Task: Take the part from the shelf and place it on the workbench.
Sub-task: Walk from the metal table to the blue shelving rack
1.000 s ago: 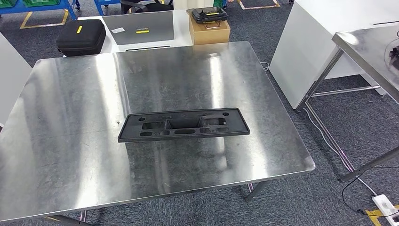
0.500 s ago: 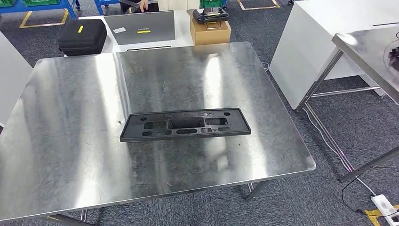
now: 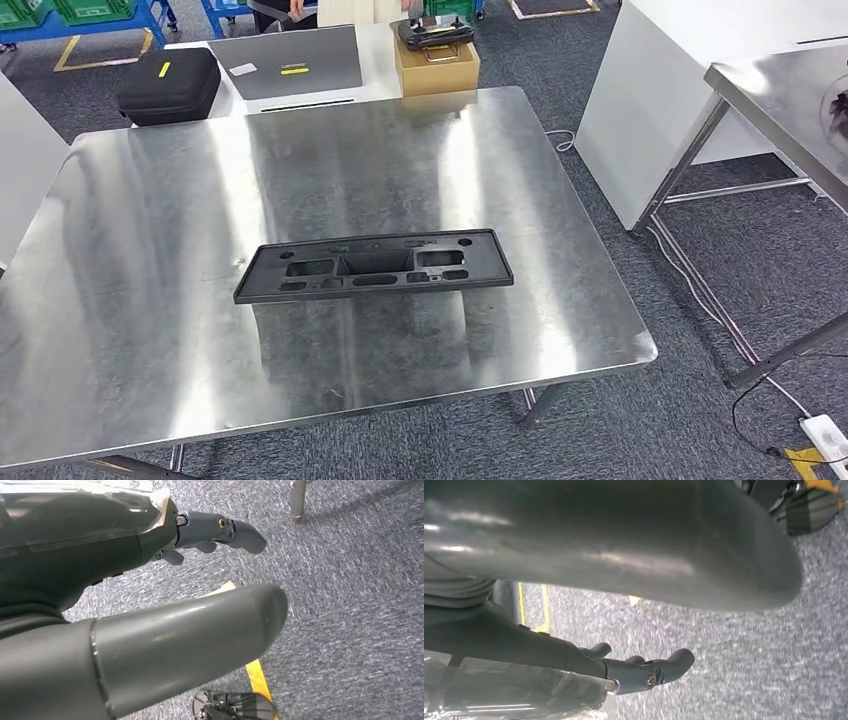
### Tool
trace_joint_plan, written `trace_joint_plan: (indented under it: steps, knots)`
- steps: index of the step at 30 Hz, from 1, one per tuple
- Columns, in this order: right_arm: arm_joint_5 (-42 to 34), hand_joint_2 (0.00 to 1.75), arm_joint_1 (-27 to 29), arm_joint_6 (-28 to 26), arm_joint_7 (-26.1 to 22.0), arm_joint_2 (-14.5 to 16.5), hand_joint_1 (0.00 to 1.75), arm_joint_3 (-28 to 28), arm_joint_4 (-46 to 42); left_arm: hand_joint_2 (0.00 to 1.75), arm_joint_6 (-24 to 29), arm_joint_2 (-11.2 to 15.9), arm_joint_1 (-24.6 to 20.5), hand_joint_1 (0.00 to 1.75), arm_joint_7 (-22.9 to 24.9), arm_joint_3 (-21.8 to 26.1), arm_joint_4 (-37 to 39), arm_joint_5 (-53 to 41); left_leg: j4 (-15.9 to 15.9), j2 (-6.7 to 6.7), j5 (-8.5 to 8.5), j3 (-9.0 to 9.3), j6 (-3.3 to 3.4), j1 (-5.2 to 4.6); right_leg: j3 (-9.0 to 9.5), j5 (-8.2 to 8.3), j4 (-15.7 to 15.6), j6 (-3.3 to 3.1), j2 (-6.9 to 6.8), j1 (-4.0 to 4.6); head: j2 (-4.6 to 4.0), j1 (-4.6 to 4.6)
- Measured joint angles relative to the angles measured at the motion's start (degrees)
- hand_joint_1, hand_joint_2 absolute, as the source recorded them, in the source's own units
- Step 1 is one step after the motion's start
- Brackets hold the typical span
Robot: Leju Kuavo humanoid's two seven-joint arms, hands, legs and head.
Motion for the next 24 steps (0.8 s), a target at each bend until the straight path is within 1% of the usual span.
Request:
trace_joint_plan:
  steps: [1, 2, 3, 4, 5, 6, 7, 8, 9, 10, 11, 12, 14, 15, 16, 18, 19, 20, 21, 22, 23, 24]
  knots:
    - [-0.01, 0.0, -0.02, 0.01, 0.0, 0.03, 0.0, 0.02, 0.02, 0.0, 0.03, 0.01, 0.0, 0.0, -0.01, 0.0, -0.01, 0.0, 2.75, 0.0, -1.72, -1.28, -0.33, 0.15, -0.05, 0.04, -0.04, -0.38, -0.03, -0.05, 0.0, -0.17]
    - [-0.02, 0.0, -0.01, 0.01, 0.0, 0.01, 0.0, 0.03, 0.02, 0.0, 0.05, 0.01, 0.0, 0.0, -0.02, 0.0, -0.01, -0.01, 6.46, 0.01, -3.73, -3.12, -0.59, 0.25, -0.15, 0.05, -0.04, -0.66, -0.06, 0.07, 0.0, -0.35]
    - [-0.03, 0.0, 0.01, 0.01, 0.0, 0.0, 0.0, 0.03, 0.02, 0.0, 0.06, 0.0, 0.03, 0.0, -0.03, 0.0, -0.01, -0.01, 10.25, 0.01, -5.42, -5.09, -0.78, 0.35, -0.27, 0.07, -0.03, -0.8, -0.09, 0.19, 0.0, -0.42]
    - [-0.06, 0.0, 0.04, 0.01, 0.01, 0.0, 0.0, 0.03, 0.02, 0.0, 0.07, -0.01, 0.06, 0.0, -0.06, 0.0, -0.01, -0.03, 13.06, 0.01, -6.27, -6.65, -0.85, 0.41, -0.37, 0.12, -0.02, -0.9, -0.1, 0.32, 0.0, -0.43]
    - [-0.09, 0.0, 0.06, 0.01, 0.01, 0.01, 0.0, 0.03, 0.02, 0.0, 0.07, -0.01, 0.08, 0.0, -0.1, 0.0, -0.01, -0.05, 14.08, 0.01, -6.02, -7.35, -0.82, 0.43, -0.44, 0.15, -0.02, -0.96, -0.11, 0.44, 0.0, -0.43]
    - [-0.13, 0.0, 0.07, 0.01, 0.02, 0.02, 0.0, 0.03, 0.02, 0.0, 0.07, -0.01, 0.09, 0.0, -0.15, 0.0, -0.01, -0.09, 12.73, 0.01, -4.58, -6.85, -0.64, 0.43, -0.43, 0.18, -0.01, -1.0, -0.1, 0.54, 0.0, -0.44]
    - [-0.15, 0.0, 0.07, 0.0, 0.02, 0.03, 0.0, 0.03, 0.02, 0.0, 0.07, -0.01, 0.08, 0.0, -0.2, 0.0, -0.01, -0.13, 9.57, 0.01, -2.48, -5.37, -0.33, 0.39, -0.38, 0.22, -0.01, -1.03, -0.09, 0.64, 0.0, -0.44]
    - [-0.16, 0.0, 0.06, -0.01, 0.02, 0.08, 0.0, 0.04, 0.03, 0.0, 0.08, 0.03, 0.04, 0.0, -0.25, 0.0, -0.02, -0.15, 5.53, 0.02, -0.47, -3.34, 0.14, 0.28, -0.3, 0.24, -0.02, -1.0, -0.09, 0.7, 0.0, -0.43]
    - [-0.16, 0.0, 0.05, -0.01, 0.02, 0.15, 0.0, 0.06, 0.04, 0.0, 0.09, 0.11, -0.02, 0.0, -0.3, 0.0, -0.04, -0.17, 1.97, 0.09, 0.98, -1.55, 0.58, 0.12, -0.24, 0.27, 0.01, -0.92, -0.09, 0.94, 0.0, -0.4]
    - [-0.16, 0.0, 0.04, -0.02, 0.02, 0.22, 0.0, 0.08, 0.05, 0.0, 0.1, 0.18, -0.08, 0.0, -0.37, 0.0, -0.07, -0.17, -0.3, 0.15, 1.67, -0.42, 0.93, -0.11, -0.23, 0.33, 0.03, -0.79, -0.14, 1.03, 0.0, -0.39]
    - [-0.16, 0.0, 0.02, -0.03, 0.01, 0.27, 0.0, 0.12, 0.07, 0.0, 0.12, 0.25, -0.12, 0.0, -0.44, 0.0, -0.1, -0.17, -1.37, 0.2, 1.84, 0.05, 1.22, -0.36, -0.25, 0.42, 0.03, -0.57, -0.19, 1.08, 0.0, -0.38]
    - [-0.16, 0.0, 0.0, -0.03, 0.01, 0.33, 0.0, 0.17, 0.08, 0.0, 0.13, 0.28, -0.13, 0.0, -0.49, 0.0, -0.11, -0.17, -1.52, 0.24, 1.89, 0.0, 1.38, -0.56, -0.3, 0.55, -0.03, -0.25, -0.25, 1.14, 0.0, -0.4]
    - [-0.16, 0.0, -0.01, -0.04, -0.01, 0.38, 0.0, 0.29, 0.1, 0.0, 0.14, 0.23, -0.09, 0.0, -0.55, 0.0, -0.11, -0.17, -2.32, 0.27, 2.72, 0.1, 1.87, -0.49, -0.63, 0.51, 0.26, 0.35, -0.32, 1.16, 0.0, -0.36]
    - [-0.17, 0.0, -0.01, -0.04, -0.02, 0.39, 0.0, 0.33, 0.1, 0.0, 0.15, 0.2, -0.1, 0.0, -0.57, 0.01, -0.11, -0.17, -2.79, 0.35, 3.22, 0.15, 2.17, -0.37, -1.25, -0.2, 1.39, 0.41, -0.32, 1.2, 0.0, -0.29]
    - [-0.18, 0.0, 0.0, -0.04, -0.02, 0.34, 0.0, 0.36, 0.1, 0.0, 0.15, 0.17, -0.1, 0.0, -0.59, 0.01, -0.11, -0.17, -3.22, 0.45, 3.68, 0.15, 2.42, -0.25, -2.55, -1.71, 4.13, 0.25, -0.32, 1.22, 0.0, -0.15]
    - [-0.19, 0.0, 0.05, -0.04, -0.02, 0.25, 0.0, 0.38, 0.1, 0.0, 0.14, 0.12, -0.06, 0.0, -0.63, 0.02, -0.11, -0.16, -3.32, 0.63, 4.0, -0.19, 2.7, -0.32, -5.86, -5.36, 11.64, -0.16, -0.31, 1.0, 0.0, 0.04]
    - [-0.19, 0.0, 0.1, -0.04, -0.03, 0.2, 0.0, 0.38, 0.1, 0.0, 0.13, 0.1, -0.01, 0.0, -0.64, 0.02, -0.11, -0.16, -3.27, 0.68, 4.06, -0.35, 2.71, -0.35, -7.22, -6.61, 14.96, -0.08, -0.32, 0.9, 0.0, 0.1]
    - [-0.19, 0.0, 0.16, -0.04, -0.04, 0.17, 0.0, 0.38, 0.1, 0.0, 0.13, 0.07, 0.02, 0.0, -0.67, 0.02, -0.11, -0.15, -3.19, 0.71, 4.08, -0.44, 2.7, -0.36, -7.48, -6.84, 16.12, 0.28, -0.33, 0.84, 0.0, 0.13]
    - [-0.19, 0.0, 0.21, -0.04, -0.05, 0.12, 0.0, 0.38, 0.1, 0.0, 0.13, 0.04, 0.05, 0.0, -0.7, 0.02, -0.11, -0.15, -3.07, 0.71, 4.08, -0.5, 2.65, -0.35, -6.75, -6.31, 15.31, 0.81, -0.33, 0.77, 0.0, 0.17]
    - [-0.19, 0.0, 0.23, -0.04, -0.07, 0.07, 0.0, 0.39, 0.1, 0.0, 0.13, 0.01, 0.06, 0.0, -0.76, 0.02, -0.11, -0.15, -2.88, 0.68, 4.01, -0.52, 2.53, -0.33, -4.81, -5.01, 12.09, 1.41, -0.35, 0.67, 0.0, 0.21]
    - [-0.19, 0.0, 0.21, -0.04, -0.08, 0.01, 0.0, 0.39, 0.1, 0.0, 0.12, -0.02, 0.05, 0.0, -0.82, 0.02, -0.11, -0.15, -2.59, 0.65, 3.87, -0.55, 2.33, -0.32, -2.37, -3.62, 7.65, 1.87, -0.37, 0.55, 0.0, 0.27]
    - [-0.19, 0.0, 0.15, -0.05, -0.09, -0.03, 0.0, 0.4, 0.1, 0.0, 0.09, -0.02, 0.05, 0.0, -0.88, 0.02, -0.11, -0.15, -2.26, 0.63, 3.65, -0.64, 2.02, -0.43, -0.33, -2.53, 3.81, 1.99, -0.36, 0.61, 0.0, 0.32]
